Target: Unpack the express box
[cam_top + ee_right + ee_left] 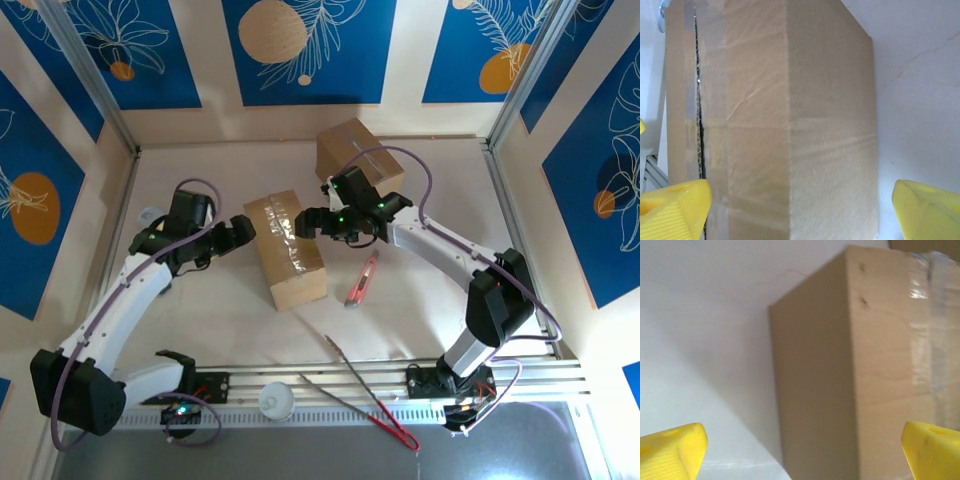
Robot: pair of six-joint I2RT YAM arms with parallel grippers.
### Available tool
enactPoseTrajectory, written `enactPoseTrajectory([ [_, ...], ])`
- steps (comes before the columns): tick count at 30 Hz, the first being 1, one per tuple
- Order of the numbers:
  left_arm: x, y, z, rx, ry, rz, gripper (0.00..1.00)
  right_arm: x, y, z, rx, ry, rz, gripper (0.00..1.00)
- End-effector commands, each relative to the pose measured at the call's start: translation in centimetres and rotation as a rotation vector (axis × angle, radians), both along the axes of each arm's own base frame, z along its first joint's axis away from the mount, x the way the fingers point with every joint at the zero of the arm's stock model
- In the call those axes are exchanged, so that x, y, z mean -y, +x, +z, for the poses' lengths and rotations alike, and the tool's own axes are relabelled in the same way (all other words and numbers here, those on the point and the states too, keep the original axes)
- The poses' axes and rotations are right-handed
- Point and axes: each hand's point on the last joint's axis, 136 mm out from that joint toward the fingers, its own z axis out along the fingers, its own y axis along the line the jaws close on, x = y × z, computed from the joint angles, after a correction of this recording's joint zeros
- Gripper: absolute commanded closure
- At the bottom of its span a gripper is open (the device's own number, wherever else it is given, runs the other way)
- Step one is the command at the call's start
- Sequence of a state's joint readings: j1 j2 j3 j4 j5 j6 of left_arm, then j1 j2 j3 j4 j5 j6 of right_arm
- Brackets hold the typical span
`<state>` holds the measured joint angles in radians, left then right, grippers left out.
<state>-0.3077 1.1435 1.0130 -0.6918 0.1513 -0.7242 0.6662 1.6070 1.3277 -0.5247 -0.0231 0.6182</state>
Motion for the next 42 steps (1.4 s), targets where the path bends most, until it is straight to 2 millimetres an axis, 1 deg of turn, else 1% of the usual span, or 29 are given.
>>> enactPoseTrajectory([
  [1,3.0,0.3,0.7,-0.017,-0.134,-0.101,0.0,0.9,-0.8,1.3,0.042,-0.052,0.003,0.06],
  [5,3.9,1.7,-0.3,0.001,-0.174,-0.104,0.0,0.8,-1.6,1.5,0.054,-0.069,0.019,0.05],
  [9,4.1,2.8,-0.6,0.048,-0.206,-0.081,0.0,0.7,-2.4,1.6,0.072,-0.102,0.037,0.05],
  [14,4.6,3.6,-1.4,0.048,-0.236,-0.076,0.0,0.9,-2.9,1.3,0.09,-0.152,0.038,0.05],
  [21,4.5,3.4,-4.0,0.005,-0.217,-0.067,0.0,0.9,-3.3,1.7,0.132,-0.235,0.063,0.05],
  [26,4.2,2.9,-5.5,-0.021,-0.206,-0.06,0.01,0.5,-3.2,2.8,0.18,-0.318,0.082,0.07],
  [29,4.0,2.6,-6.2,-0.031,-0.2,-0.057,0.02,-0.2,-3.3,2.9,0.198,-0.363,0.102,0.09],
  [33,4.0,2.4,-6.9,-0.039,-0.2,-0.055,0.02,-1.3,-3.4,2.0,0.201,-0.418,0.121,0.11],
  [37,4.0,2.3,-7.2,-0.042,-0.204,-0.056,0.02,-2.0,-3.3,1.0,0.212,-0.478,0.13,0.12],
  [42,4.1,2.3,-7.2,-0.039,-0.208,-0.058,0.02,-2.1,-2.8,-0.1,0.239,-0.573,0.123,0.15],
])
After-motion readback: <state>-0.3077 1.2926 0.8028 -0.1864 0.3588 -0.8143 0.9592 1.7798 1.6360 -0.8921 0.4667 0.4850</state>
